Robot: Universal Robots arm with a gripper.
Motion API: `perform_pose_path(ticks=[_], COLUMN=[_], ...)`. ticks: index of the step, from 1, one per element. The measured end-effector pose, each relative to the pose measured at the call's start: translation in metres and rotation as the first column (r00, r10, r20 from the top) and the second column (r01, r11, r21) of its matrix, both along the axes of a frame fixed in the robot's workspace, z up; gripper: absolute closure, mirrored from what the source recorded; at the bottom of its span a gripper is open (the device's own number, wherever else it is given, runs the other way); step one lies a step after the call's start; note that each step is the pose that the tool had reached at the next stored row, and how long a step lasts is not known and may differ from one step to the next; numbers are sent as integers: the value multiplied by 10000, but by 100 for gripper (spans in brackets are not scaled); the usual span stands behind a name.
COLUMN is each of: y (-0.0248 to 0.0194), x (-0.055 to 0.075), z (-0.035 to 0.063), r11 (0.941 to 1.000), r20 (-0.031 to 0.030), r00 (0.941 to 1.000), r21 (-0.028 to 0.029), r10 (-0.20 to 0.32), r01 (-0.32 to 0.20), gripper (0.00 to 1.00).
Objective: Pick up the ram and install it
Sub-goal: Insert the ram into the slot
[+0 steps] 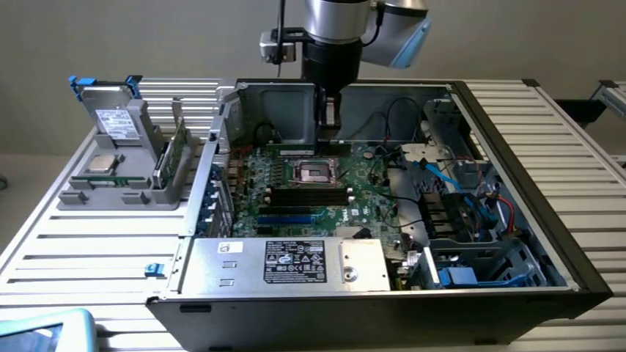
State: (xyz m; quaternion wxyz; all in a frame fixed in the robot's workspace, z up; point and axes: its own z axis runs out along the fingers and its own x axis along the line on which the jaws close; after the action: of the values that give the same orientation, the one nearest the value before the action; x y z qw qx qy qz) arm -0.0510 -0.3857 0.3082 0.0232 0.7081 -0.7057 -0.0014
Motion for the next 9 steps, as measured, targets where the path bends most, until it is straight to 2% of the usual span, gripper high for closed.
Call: perform_pose_path(ticks=[9], y=[-10], x=[15], z=[-163], r11=[10000], r20=[0], r00=[10000], r21=[1], r10=[11], r01=[-11], gripper=[87])
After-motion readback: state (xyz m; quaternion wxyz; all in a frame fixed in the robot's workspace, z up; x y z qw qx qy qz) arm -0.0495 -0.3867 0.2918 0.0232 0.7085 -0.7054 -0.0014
